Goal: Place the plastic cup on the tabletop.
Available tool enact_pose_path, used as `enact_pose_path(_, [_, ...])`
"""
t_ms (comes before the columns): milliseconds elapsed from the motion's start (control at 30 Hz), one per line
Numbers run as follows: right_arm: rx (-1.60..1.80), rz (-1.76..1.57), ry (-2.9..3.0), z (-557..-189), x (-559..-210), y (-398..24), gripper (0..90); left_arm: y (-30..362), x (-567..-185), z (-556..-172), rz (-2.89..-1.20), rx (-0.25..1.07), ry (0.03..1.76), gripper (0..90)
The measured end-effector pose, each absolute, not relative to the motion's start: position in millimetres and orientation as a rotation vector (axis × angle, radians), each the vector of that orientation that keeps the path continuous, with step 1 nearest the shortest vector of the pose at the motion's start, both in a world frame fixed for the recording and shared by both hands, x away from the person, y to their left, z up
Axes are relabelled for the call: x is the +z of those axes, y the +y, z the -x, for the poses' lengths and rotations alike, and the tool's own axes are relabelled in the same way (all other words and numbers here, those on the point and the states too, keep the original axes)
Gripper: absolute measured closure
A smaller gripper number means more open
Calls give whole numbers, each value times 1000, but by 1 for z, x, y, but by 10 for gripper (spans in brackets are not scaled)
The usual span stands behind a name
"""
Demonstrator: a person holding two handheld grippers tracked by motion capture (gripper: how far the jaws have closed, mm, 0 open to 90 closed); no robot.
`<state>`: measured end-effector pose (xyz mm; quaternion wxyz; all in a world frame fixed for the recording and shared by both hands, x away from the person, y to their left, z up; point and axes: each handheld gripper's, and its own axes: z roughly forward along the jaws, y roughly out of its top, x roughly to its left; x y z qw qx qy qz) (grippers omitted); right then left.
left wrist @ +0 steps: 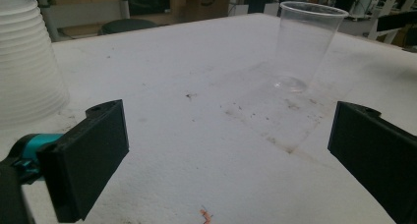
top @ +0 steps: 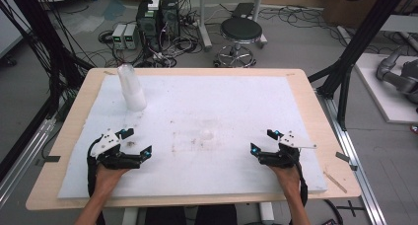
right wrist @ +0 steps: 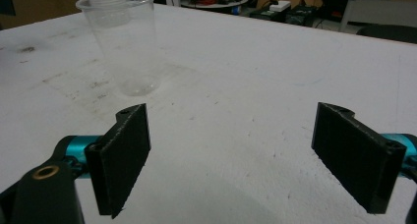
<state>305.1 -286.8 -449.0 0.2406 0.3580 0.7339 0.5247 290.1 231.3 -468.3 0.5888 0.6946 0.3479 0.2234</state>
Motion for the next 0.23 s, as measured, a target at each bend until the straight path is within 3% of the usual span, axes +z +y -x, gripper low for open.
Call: enact_pose_path(233, [1426,-991,2021,-307,-452,-285,145,233,-468,-290,-1615,508,802,18])
